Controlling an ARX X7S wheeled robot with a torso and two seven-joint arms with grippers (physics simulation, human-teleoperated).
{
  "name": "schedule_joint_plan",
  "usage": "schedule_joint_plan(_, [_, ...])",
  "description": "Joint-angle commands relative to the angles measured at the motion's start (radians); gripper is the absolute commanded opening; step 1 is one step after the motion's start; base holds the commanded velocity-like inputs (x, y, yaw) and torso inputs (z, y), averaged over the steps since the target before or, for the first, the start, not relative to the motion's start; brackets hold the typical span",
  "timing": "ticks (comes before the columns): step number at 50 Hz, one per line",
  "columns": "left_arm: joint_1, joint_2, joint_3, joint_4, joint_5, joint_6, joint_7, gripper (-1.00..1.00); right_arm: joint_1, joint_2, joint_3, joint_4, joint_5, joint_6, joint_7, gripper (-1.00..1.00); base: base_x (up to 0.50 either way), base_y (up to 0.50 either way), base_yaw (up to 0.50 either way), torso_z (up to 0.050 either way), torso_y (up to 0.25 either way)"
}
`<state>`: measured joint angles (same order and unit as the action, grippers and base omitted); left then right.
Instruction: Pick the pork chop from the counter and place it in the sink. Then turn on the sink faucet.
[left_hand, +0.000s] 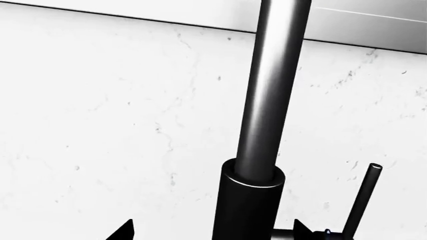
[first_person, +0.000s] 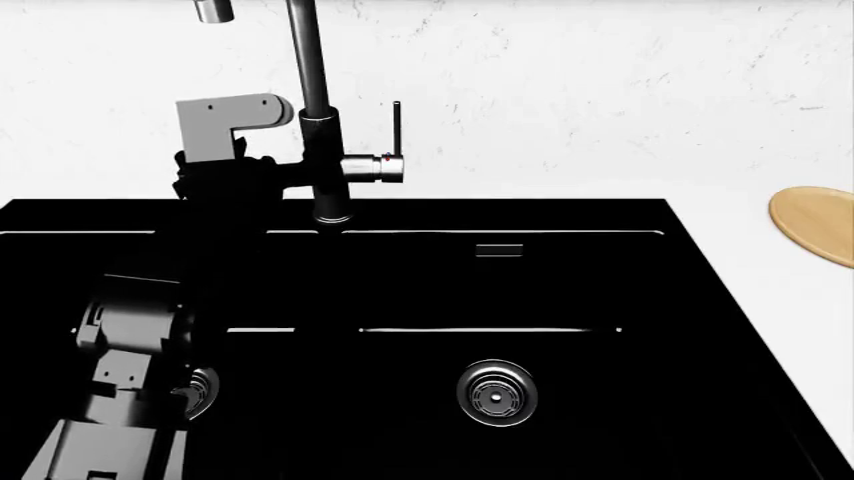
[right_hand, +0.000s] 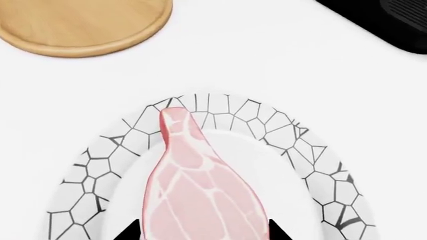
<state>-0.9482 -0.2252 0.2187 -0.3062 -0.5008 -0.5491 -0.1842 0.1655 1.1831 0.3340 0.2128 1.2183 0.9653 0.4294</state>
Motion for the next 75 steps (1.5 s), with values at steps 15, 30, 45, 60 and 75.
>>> schedule_joint_plan(15, [-0.001, -0.007, 0.001, 0.003, -0.01, 0.002, -0.005, 1.0, -0.067, 0.018, 0.061, -0.083, -0.01, -0.021, -0.006, -1.0, 0.0, 0.0, 0.0, 0.0, 0.0])
schedule_joint_plan(30, [0.005, -0.011, 0.002, 0.018, -0.02, -0.005, -0.013, 1.0, 0.023, 0.066, 0.041, -0.161, 0.041, 0.004, 0.017, -1.0, 0.0, 0.0, 0.0, 0.0, 0.0])
schedule_joint_plan(45, [-0.001, -0.017, 0.002, 0.034, -0.028, -0.018, -0.022, 1.0, 0.474, 0.002, -0.266, -0.214, 0.13, 0.129, 0.082, -1.0, 0.0, 0.0, 0.0, 0.0, 0.0])
schedule_joint_plan(60, [-0.003, -0.022, 0.004, 0.061, -0.037, -0.032, -0.037, 1.0, 0.788, -0.148, -0.435, -0.247, 0.199, 0.286, 0.161, -1.0, 0.0, 0.0, 0.0, 0.0, 0.0])
schedule_joint_plan(75, [-0.012, -0.026, 0.001, 0.07, -0.047, -0.043, -0.045, 1.0, 0.982, -0.334, -0.618, -0.217, 0.12, 0.33, 0.106, -1.0, 0.0, 0.0, 0.0, 0.0, 0.0])
